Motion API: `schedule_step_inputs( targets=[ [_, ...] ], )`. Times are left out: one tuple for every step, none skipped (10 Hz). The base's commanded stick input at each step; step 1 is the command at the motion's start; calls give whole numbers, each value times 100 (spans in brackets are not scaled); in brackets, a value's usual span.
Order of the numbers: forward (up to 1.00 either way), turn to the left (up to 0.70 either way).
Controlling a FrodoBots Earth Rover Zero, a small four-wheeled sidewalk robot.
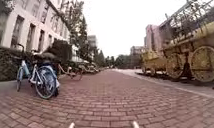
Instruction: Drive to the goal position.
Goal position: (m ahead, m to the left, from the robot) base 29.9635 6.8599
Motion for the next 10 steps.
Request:
schedule_step_inputs(
  targets=[
    [70,0],
    [70,0],
    [70,0],
    [70,0],
    [70,0],
    [70,0],
    [70,0],
    [70,0],
    [70,0],
    [70,0]
  ],
)
